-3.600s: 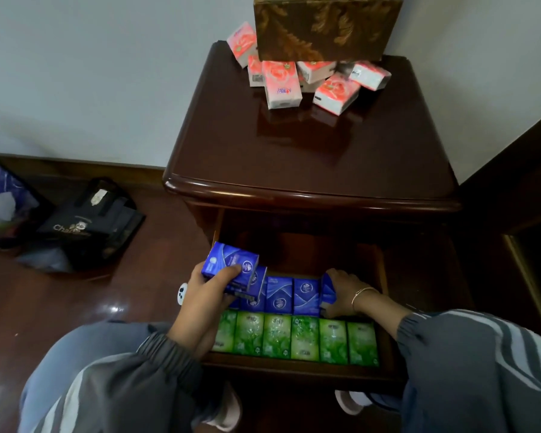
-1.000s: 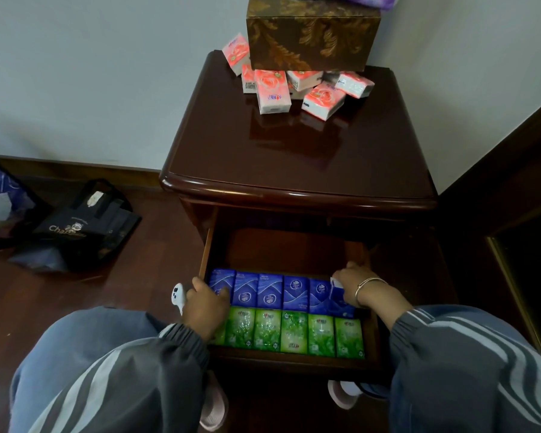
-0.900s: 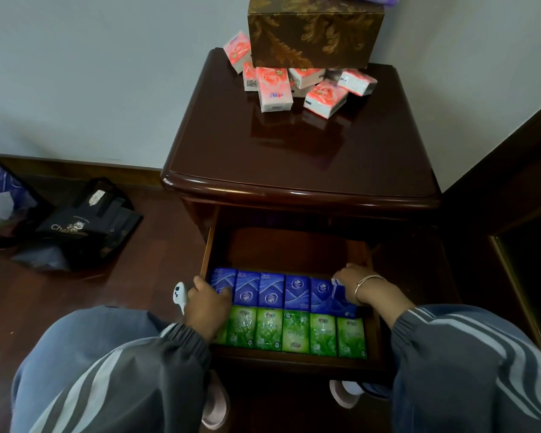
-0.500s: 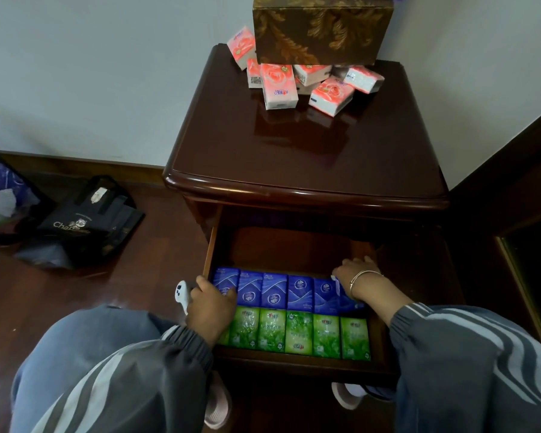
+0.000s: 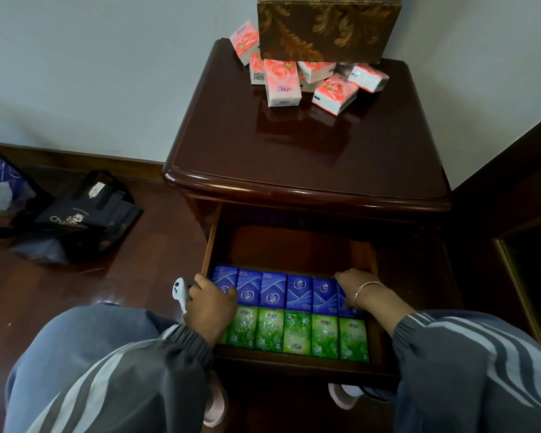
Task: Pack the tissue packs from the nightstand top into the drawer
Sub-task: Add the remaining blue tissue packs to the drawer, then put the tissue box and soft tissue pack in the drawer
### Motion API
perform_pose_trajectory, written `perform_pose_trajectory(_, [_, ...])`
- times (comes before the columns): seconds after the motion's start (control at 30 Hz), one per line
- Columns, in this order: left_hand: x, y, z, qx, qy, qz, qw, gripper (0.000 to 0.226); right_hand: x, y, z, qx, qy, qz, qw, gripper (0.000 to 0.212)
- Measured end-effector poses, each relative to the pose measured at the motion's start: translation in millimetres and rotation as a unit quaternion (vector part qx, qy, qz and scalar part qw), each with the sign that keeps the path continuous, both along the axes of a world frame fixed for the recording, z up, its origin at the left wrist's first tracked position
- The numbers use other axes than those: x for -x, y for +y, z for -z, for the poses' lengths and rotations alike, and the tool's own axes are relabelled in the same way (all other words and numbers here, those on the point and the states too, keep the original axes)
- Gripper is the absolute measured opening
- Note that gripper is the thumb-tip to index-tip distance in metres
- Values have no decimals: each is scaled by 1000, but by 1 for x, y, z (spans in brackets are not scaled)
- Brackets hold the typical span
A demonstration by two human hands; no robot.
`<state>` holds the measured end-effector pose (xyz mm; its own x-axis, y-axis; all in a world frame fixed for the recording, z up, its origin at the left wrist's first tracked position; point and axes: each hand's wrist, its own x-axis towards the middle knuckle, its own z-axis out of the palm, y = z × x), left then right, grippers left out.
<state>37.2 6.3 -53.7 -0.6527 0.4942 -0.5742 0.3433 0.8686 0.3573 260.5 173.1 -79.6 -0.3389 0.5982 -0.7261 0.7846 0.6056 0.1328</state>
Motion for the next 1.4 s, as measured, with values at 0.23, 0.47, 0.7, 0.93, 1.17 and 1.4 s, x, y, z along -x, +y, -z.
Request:
perform_pose_trajectory(0.23, [2,-1,3,-5,1,10,1000,75,-2,0,3,18,4,-19,1000,76])
perform_pose_trajectory(0.47, [7,-3,0,-23,-6,26,999,74,-4,-15,-15,22,41,16,999,99])
perform_pose_trajectory(0.7, [19,-7,-15,-49,-37,33,998,54,-1,-32,-117,-54,344,55,936,50])
perform_pose_trajectory(0.93, [43,-11,-71,-204,49,24,977,21,-27,25,-182,-366,526,141,755,23])
perform_pose_trajectory(1.17, [59,48,-172,-397,139,73,904,25,7,93,-176,-265,306,230,885,78])
perform_pose_trajectory(1.4, [51,147,-211,-461,242,202,829,42,13,96,-150,-327,279,214,877,76])
